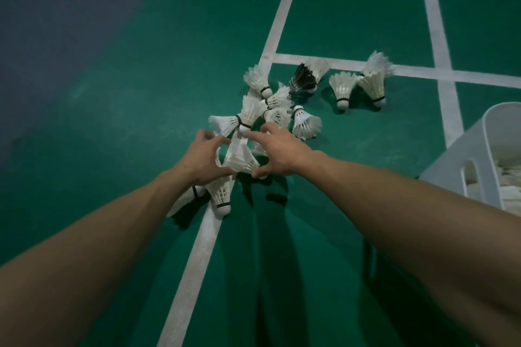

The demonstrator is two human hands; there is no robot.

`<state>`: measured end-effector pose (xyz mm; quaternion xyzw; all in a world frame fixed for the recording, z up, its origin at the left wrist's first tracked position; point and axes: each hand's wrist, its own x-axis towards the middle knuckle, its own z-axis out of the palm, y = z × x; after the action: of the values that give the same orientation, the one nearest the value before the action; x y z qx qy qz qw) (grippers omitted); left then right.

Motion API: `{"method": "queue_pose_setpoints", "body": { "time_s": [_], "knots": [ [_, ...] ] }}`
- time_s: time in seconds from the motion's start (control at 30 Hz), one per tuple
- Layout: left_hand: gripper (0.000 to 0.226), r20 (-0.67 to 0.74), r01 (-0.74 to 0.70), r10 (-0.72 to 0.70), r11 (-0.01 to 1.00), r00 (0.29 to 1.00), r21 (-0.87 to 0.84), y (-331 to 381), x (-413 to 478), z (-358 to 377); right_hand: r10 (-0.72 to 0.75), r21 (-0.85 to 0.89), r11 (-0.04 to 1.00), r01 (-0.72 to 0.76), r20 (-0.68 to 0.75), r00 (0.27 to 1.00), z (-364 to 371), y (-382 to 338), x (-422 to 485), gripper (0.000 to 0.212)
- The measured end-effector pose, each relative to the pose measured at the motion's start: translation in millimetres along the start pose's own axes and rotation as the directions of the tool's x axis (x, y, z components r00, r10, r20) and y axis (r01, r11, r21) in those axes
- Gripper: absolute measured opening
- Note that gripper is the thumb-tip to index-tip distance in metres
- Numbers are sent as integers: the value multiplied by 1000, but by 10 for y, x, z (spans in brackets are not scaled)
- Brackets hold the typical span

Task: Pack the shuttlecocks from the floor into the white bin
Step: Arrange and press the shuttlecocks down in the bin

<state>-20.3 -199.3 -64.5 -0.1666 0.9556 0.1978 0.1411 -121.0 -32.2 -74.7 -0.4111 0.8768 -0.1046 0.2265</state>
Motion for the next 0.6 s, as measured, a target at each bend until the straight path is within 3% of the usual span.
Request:
{"method": "queue_pose_setpoints", "body": {
  "time_s": [0.1, 0.37, 0.6],
  "knots": [
    [84, 79, 16, -19, 999, 997, 38, -39, -76, 12, 45, -66, 997, -44, 9, 999, 54, -32, -44, 90],
    [76, 48, -38, 40, 999, 998, -35, 5, -212, -19, 9, -97, 995, -5, 38, 999, 102, -241, -142, 75],
    [59, 59, -116, 116, 993, 991, 1, 81, -241, 5, 46, -19, 999, -46, -30, 998, 91, -248, -221, 33]
  ]
}}
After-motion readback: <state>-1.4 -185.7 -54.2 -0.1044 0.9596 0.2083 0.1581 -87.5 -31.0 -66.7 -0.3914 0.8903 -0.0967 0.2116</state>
